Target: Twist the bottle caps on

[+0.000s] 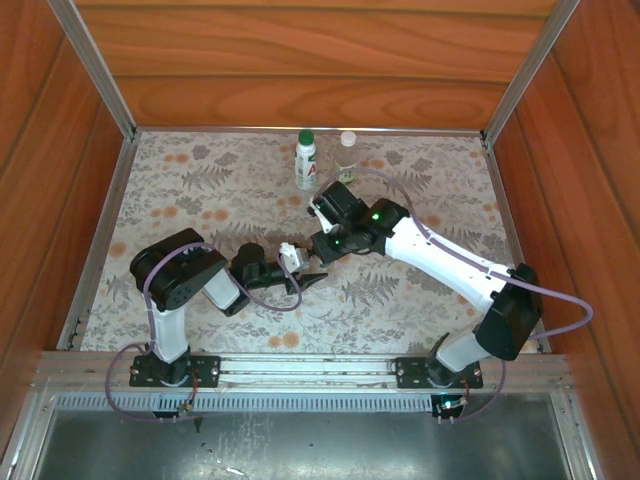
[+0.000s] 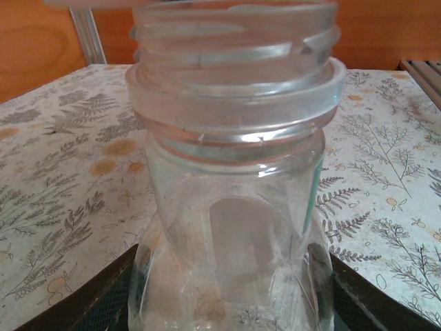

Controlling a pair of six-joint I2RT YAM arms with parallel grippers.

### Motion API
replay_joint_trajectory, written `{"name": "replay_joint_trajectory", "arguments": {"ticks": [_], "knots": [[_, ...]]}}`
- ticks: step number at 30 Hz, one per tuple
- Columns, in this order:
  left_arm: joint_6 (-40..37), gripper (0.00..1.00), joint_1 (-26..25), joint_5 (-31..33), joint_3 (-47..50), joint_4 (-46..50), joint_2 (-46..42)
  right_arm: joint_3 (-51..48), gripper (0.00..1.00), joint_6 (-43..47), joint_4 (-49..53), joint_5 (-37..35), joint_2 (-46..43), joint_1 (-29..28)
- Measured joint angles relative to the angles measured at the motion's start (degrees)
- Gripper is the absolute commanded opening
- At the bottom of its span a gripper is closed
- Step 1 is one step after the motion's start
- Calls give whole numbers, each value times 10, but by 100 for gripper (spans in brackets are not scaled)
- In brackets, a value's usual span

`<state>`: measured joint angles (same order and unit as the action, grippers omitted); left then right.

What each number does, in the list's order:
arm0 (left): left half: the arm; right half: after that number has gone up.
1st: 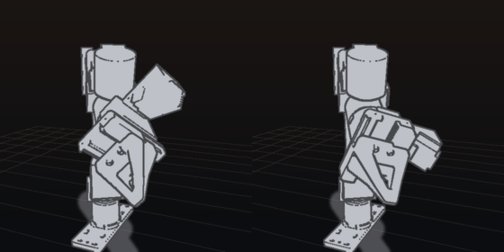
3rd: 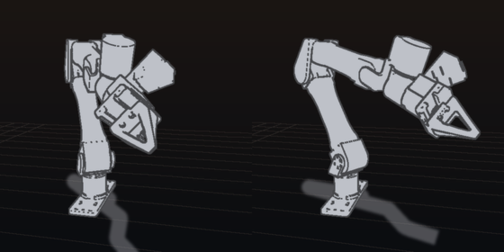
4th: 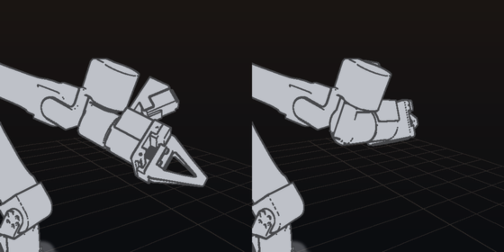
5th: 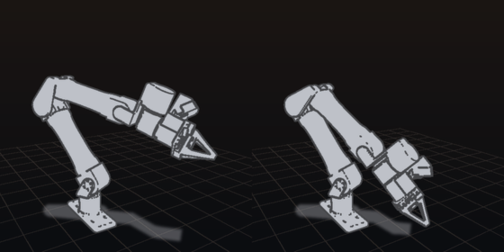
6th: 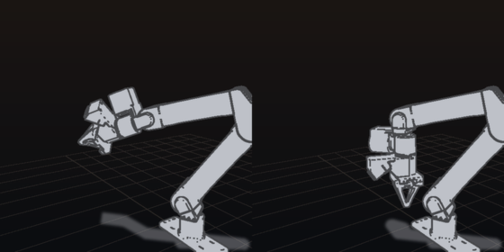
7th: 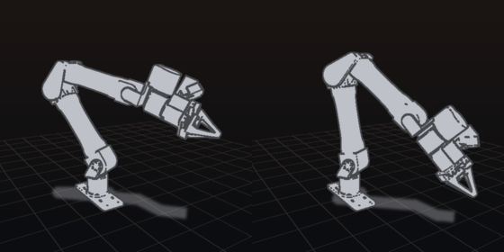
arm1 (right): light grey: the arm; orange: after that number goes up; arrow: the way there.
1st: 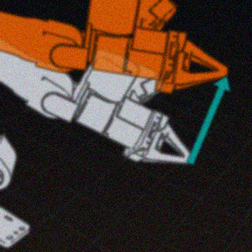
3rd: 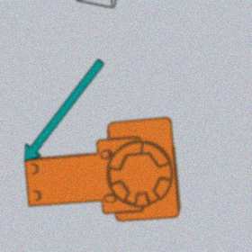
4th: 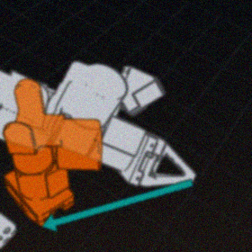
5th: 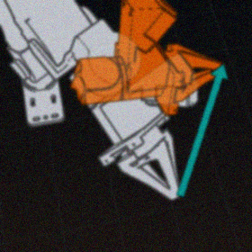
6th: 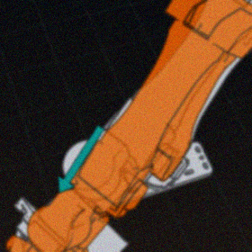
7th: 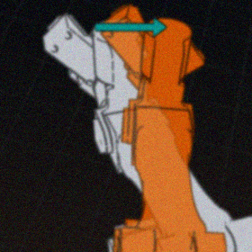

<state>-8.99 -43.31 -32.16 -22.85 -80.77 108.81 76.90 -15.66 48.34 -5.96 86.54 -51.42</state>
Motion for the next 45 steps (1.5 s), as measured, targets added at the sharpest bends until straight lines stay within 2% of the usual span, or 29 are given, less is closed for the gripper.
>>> {"name": "replay_joint_trajectory", "arguments": {"ticks": [22,36,45], "knots": [[0,57,0,0,0,-4,3,-2,43,8,19,-24,0,-25],[9,57,0,2,0,-5,3,-63,43,12,-52,-64,-34,-41],[14,57,0,3,-1,-5,4,-68,67,12,-58,-74,-51,-41]]}}
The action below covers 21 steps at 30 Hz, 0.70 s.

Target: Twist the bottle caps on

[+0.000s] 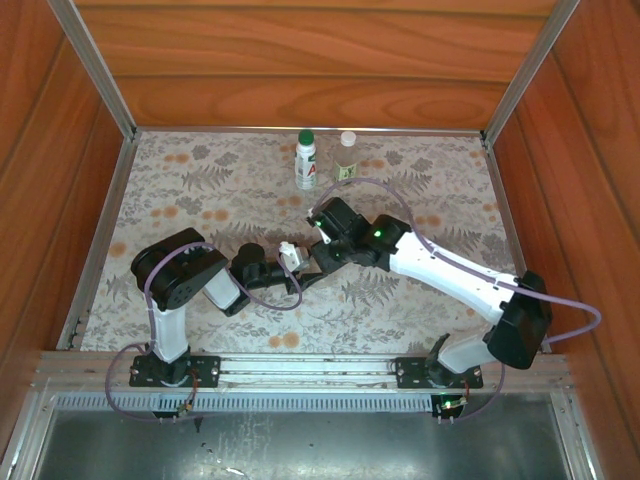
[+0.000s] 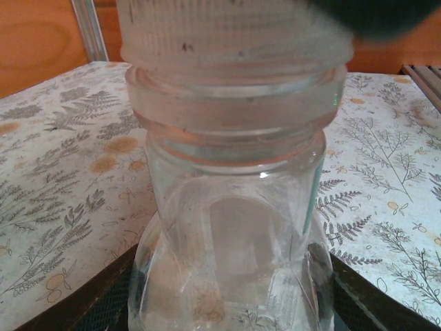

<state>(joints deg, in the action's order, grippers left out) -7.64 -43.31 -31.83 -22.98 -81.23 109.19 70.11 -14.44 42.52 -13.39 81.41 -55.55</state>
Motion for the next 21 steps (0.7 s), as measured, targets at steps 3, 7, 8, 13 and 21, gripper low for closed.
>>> {"name": "replay_joint_trajectory", "arguments": {"ticks": [3,7,8,13,21], "knots": [[0,57,0,0,0,0,0,-9,70,-2,-16,0,-37,1],[0,57,0,0,0,0,0,-35,54,-13,-54,34,-83,25],[0,57,0,0,0,0,0,-41,52,-17,-62,46,-88,36],[0,57,0,0,0,0,0,-72,43,-33,-96,103,-86,90],[0,57,0,0,0,0,0,-109,36,-48,-134,172,-65,122]]}}
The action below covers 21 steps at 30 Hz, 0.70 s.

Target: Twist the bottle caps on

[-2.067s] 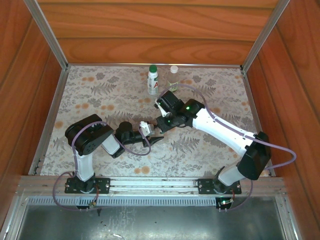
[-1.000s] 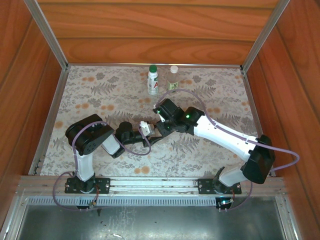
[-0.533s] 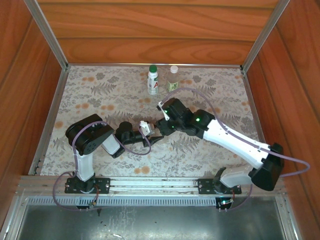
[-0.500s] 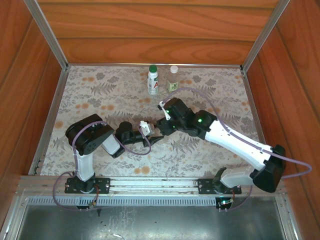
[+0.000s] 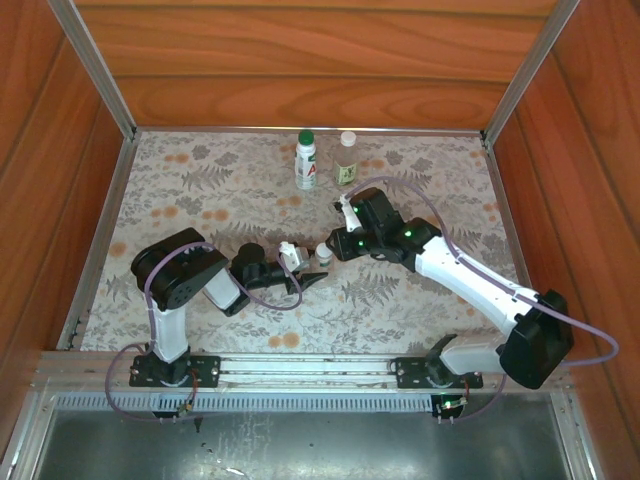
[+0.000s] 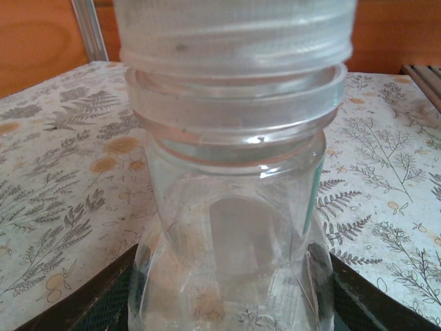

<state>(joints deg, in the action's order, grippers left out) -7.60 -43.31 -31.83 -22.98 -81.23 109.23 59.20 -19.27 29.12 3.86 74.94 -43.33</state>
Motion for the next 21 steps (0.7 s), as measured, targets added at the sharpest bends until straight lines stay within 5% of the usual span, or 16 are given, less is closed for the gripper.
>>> {"name": "replay_joint_trajectory", "arguments": {"ticks": [14,21], "knots": [[6,57,0,0,0,0,1,-29,15,-24,-55,61,-8,14],[6,57,1,-1,0,0,1,-49,13,-27,-43,97,-34,25]]}}
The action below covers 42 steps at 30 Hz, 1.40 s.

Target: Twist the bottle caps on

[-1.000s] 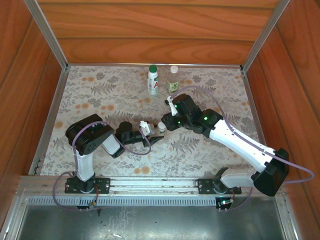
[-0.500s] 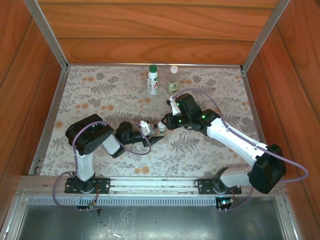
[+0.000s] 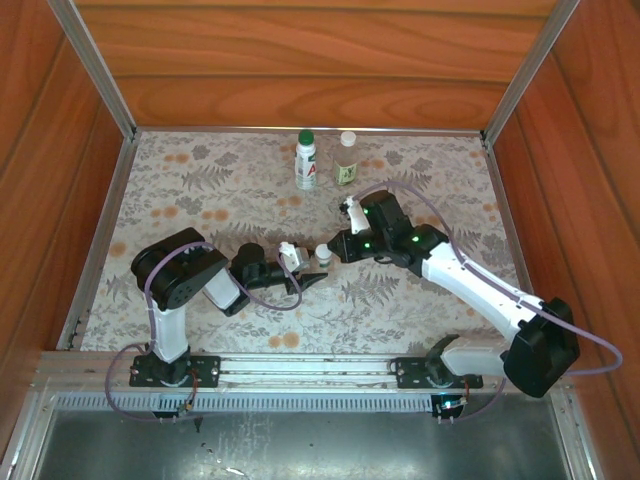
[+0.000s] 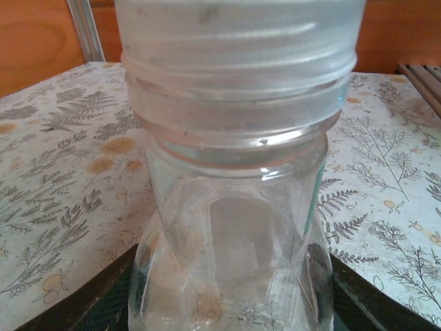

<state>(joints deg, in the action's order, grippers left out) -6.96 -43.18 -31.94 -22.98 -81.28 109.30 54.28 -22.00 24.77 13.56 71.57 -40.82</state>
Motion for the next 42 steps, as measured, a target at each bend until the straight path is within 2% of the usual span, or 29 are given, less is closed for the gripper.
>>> {"name": "replay_joint_trajectory", "arguments": {"ticks": [8,13,19,23,27,32,38,42], "knots": [[4,57,1,-1,-2,0,2,-4,17,1,35,20,-27,-5],[4,57,1,-1,-2,0,2,-1,28,3,29,-1,-33,-3],[4,57,1,-3,-2,0,2,17,23,8,19,-4,15,8],[4,57,1,-3,-2,0,2,16,18,10,11,19,21,9],[4,57,1,-5,-2,0,2,0,20,14,3,30,7,10],[8,57,2,-7,-2,5,-2,-19,30,25,29,55,-33,-3],[5,57,2,-12,2,35,-30,-16,60,102,49,75,-92,-10],[-13,57,1,-19,8,68,-69,7,73,195,70,76,-108,-9]]}}
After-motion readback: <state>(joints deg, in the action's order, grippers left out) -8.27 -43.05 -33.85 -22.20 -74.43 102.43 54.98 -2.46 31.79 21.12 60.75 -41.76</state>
